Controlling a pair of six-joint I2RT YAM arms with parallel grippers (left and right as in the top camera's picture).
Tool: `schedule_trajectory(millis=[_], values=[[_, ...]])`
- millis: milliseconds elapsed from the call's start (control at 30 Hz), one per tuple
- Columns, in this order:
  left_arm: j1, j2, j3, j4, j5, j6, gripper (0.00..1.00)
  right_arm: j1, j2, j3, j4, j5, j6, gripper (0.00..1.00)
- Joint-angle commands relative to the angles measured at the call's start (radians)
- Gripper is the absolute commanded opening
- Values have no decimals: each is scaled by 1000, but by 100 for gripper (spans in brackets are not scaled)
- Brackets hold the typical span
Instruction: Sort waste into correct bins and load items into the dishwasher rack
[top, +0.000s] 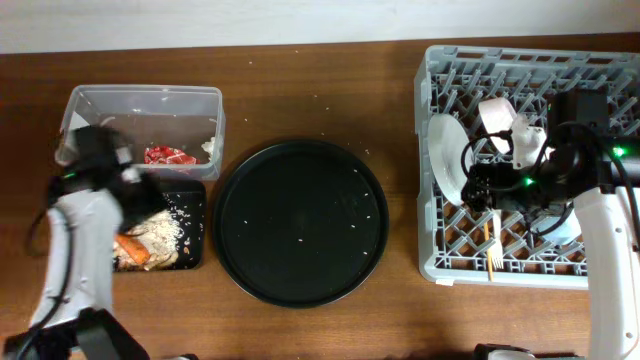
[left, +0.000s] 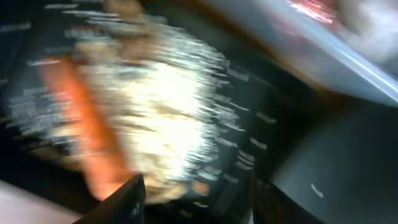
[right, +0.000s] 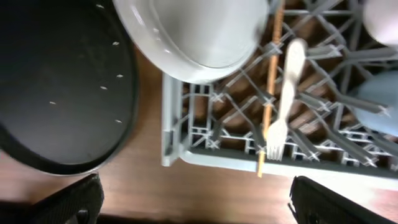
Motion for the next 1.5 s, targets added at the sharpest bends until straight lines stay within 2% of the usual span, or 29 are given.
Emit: schedule_trajectory(millis=[0,33,100,133,233,300,333,433,500,1000,1067,1133,1233,1300,1433,1467], values=[[-211,-5,10,-64,28,126,87,20,32,0,34,-71,4,99],[-247,-5,58,-190,27,128,92,41,61,0,40,-66,0,99],[-213,-11,118,-371,16,129,94,48,99,0,-8,-51,0,99],[-191,-43,113,-413,19,145,93,47,85,0,-13,-51,0,99],[-193,-288,-12,-311,39,161,89,46,-61,-101,90,-24,4,99],[-193,-705,-254,-148,45,126,91,46,-420,-449,335,-24,5,99],[-193,-866,-320,-140,46,70,99,46,-514,-500,351,-19,4,99],[-193,-1032,-353,-138,46,-43,99,46,-666,-524,289,17,4,99],[-193,-1072,-353,-135,46,-138,99,46,-706,-524,275,17,4,99],[-193,-1071,-353,-151,46,-138,99,48,-747,-544,302,53,0,99],[-193,-1071,-353,-155,46,-138,99,95,-846,-626,443,87,0,99],[-193,-1071,-353,-155,46,-138,99,188,-1044,-868,760,105,1,98],[-193,-1071,-353,-155,45,-138,99,215,-1315,-1219,1210,122,1,99],[-193,-1071,-353,-155,46,-138,99,214,-1384,-1320,1299,159,1,99],[-193,-1071,-353,-155,45,-138,99,147,-1393,-1477,1514,178,2,99],[-193,-1071,-353,-155,46,-138,99,137,-1393,-1496,1505,188,4,99]])
